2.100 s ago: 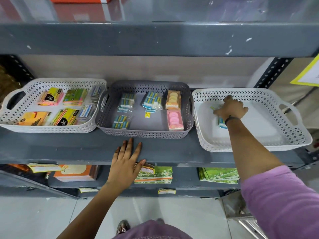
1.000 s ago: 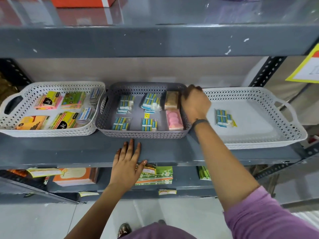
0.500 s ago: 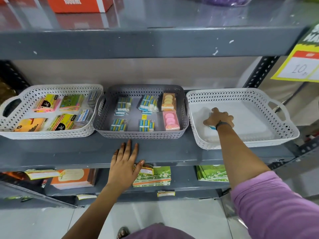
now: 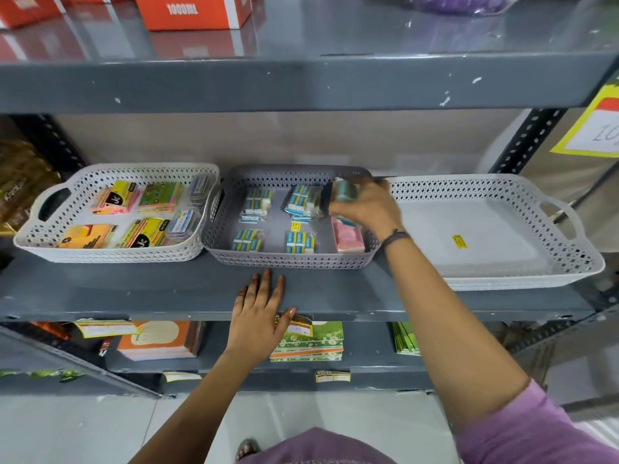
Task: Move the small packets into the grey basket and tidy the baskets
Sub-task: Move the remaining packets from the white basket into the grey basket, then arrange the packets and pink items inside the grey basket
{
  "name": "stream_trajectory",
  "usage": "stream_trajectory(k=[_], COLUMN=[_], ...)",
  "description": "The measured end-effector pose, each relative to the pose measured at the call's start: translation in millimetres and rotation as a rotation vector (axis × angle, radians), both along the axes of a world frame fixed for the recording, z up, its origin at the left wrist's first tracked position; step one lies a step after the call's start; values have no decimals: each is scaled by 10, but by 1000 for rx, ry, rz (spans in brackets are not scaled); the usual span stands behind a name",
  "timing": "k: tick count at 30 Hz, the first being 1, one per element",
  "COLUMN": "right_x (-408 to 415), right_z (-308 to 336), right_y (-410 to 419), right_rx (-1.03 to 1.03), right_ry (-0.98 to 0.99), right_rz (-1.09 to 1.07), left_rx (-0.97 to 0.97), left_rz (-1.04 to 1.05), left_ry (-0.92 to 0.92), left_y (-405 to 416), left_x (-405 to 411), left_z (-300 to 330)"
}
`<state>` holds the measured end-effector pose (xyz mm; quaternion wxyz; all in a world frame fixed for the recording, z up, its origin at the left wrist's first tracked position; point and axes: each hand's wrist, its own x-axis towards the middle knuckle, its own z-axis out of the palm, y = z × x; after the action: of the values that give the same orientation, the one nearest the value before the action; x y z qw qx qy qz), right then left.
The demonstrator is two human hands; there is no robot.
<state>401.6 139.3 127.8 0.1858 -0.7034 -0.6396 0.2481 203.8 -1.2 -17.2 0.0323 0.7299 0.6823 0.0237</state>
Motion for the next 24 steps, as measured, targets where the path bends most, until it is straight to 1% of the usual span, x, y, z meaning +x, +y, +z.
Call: stream_trajectory(k=[2, 4, 6, 8, 10, 12, 13, 14, 15, 16, 17, 18, 19, 20, 21, 22, 23, 24], right_x=[-334, -600, -776, -873, -927, -932, -913, -883, -844, -797, -752, -727, -705, -688, -673, -663, -655, -646], right_z=[-30, -119, -239, -359, -452, -465, -454, -439, -427, -426, -424, -422, -424, -426, -433, -440, -452, -468], right_y=[-77, -123, -152, -157, -158, -144, -122, -102, -75, -49, -23, -1, 4, 8, 3, -8, -19, -22], right_rx=[-53, -117, -151, -194, -255, -291, -293, -285, -274, -258, -234, -217, -213, -222, -231, -235, -234, -230], right_ry=[-36, -124, -227, -290, -299, -281, -262, -239, -213, -186, -167, -153, -135, -118, -104, -99, -99, -97], right_rz=[130, 190, 206, 193, 147, 177, 205, 223, 215, 186, 157, 141, 135, 141, 150, 159, 166, 170], left_rx=[4, 8, 14, 12, -9, 3, -27, -68, -68, -13, 108, 253, 374, 451, 464, 429, 337, 190], left_rz=[0, 4, -4, -7, -3, -35, -43, -44, -24, 11, 51, 77, 92, 94, 104, 121, 156, 191], left_ry=[12, 15, 6, -3, -9, -21, -55, -130, -252, -418, -551, -629, -675, -720, -751, -771, -786, -799], left_y=[-4, -2, 2, -5, -6, -4, 11, 40, 55, 63, 80, 124, 194, 303, 442, 606, 787, 969], left_x=[-4, -2, 6, -1, -19, -33, -48, -76, -104, -116, -119, -127, -128, -117, -102, -81, -54, -27], left_z=[-3, 0, -16, -11, -17, 4, 49, 102, 211, 343, 503, 664, 801, 912, 1002, 1061, 1087, 1077])
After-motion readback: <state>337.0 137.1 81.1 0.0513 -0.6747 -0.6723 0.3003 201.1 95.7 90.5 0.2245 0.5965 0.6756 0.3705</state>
